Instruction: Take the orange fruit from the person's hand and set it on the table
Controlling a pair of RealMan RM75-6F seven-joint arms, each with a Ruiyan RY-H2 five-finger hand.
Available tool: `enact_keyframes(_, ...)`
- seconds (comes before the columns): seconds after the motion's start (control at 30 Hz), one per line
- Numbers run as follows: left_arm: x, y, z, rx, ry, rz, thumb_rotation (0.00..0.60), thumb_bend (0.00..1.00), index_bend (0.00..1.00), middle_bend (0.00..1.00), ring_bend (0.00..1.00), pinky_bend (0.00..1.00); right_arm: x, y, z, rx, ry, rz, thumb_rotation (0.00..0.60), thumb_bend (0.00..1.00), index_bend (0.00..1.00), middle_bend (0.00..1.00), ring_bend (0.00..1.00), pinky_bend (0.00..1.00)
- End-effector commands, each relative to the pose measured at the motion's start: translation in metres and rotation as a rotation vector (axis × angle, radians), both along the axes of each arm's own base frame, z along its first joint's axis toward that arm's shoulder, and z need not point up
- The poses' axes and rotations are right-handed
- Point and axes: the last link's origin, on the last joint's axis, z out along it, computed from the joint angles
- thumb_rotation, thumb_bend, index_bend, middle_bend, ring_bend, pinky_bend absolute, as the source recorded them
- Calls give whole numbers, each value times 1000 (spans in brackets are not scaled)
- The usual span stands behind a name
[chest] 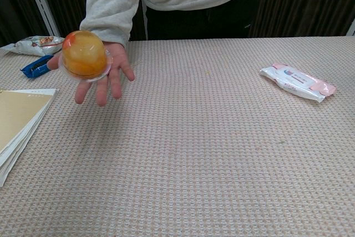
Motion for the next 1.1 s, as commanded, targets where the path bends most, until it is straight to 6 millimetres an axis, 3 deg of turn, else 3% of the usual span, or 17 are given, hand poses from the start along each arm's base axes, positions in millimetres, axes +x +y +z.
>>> enact_keyframes(0.03,0,0,0,-1,0,1,600,59,0,0,0,0,0,0,0,0,0,-1,600,117,0,0,0,0)
enact_keyframes(0.63,7,8,2,-35,1,-24,600,65,0,0,0,0,0,-2,-1,-1,0,-10,600,117,0,0,0,0)
enact_keyframes(0.83,39,30,8,-54,9,-90,600,157,43,0,0,12,-1,-2,-1,3,1,-11,600,118,0,0,0,0)
enact_keyframes(1.1,101,79,5,-97,44,-124,600,207,112,0,0,82,0,-1,-1,7,1,-6,600,117,0,0,0,0)
